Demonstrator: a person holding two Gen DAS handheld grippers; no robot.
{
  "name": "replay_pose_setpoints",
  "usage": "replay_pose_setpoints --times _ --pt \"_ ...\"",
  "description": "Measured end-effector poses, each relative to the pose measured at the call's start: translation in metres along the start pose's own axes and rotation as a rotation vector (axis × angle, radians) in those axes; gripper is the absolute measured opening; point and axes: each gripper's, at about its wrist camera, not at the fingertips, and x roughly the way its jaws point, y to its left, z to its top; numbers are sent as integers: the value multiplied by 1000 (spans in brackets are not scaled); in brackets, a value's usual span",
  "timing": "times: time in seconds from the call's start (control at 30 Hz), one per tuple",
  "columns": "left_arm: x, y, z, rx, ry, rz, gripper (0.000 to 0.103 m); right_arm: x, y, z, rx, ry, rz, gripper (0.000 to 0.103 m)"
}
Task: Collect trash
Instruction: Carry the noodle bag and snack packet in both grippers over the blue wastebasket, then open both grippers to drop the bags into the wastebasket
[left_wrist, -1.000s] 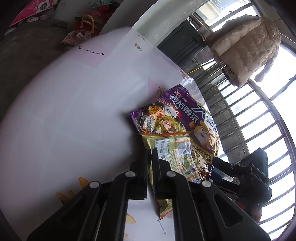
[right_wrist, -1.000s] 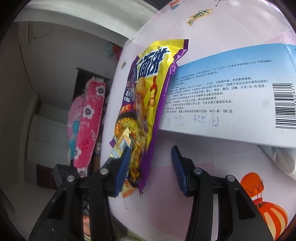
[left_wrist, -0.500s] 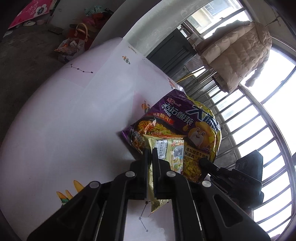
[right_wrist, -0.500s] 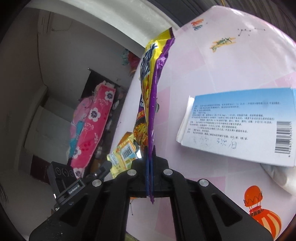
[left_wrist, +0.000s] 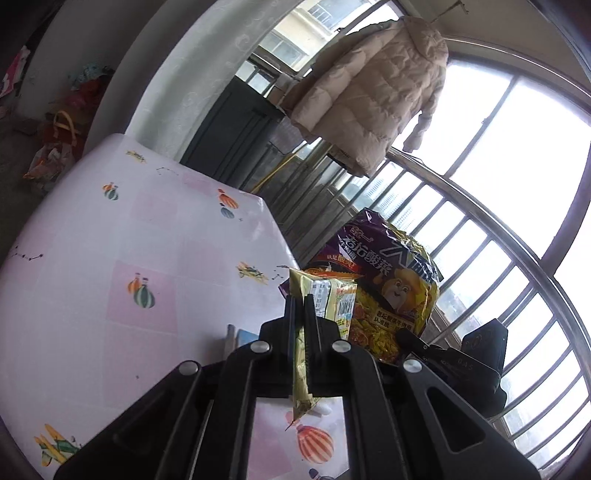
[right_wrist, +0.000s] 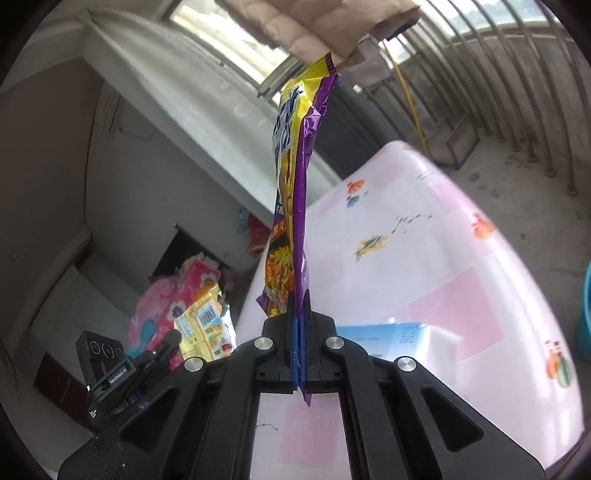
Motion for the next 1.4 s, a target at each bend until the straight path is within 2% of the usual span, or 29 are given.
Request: replay_pose_setpoints --times 0.1,0.3,0.4,0.57,0.7,0.77,0.9,0.97,1.1,1.13,1.2,1.27,1.3,1.33,1.4 --pt "37 -39 5 62 53 -74 4 -58 -29 9 55 -137 -88 0" --pt "132 -118 -7 178 239 -185 4 -145 -88 -3 194 -344 -287 0" --pt "176 -157 -21 253 303 -209 4 -168 -114 -13 242 -400 -442 0" --pt "238 -200 -48 322 401 -211 4 -176 -158 -29 300 -406 -721 0" --pt "277 -216 -68 335 466 -207 4 -170 -187 -29 230 -338 -960 0" --pt "293 -219 -76 338 496 -200 4 -152 -203 -28 148 -259 -1090 0" --pt "317 -222 -85 351 531 -173 4 -105 -236 -31 -30 -113 -1249 0" --pt "327 -222 -84 355 540 -158 4 -81 -252 -33 -119 -56 -1298 0" --pt "348 -224 -81 368 545 -129 4 -20 -293 -48 -336 86 -1479 0" --pt "353 -225 -80 370 546 -125 4 -6 -305 -56 -396 126 -1508 7" --pt "361 -225 -80 375 553 -117 4 27 -333 -75 -496 273 -1543 21" --pt "371 -229 -83 387 567 -112 4 46 -348 -93 -529 366 -1495 24" --pt "375 -232 -85 395 575 -112 4 50 -349 -97 -542 382 -1481 26" --pt "381 -235 -88 405 582 -113 4 51 -346 -102 -550 377 -1469 36" --pt "392 -243 -93 419 601 -120 4 42 -333 -105 -533 318 -1429 50"
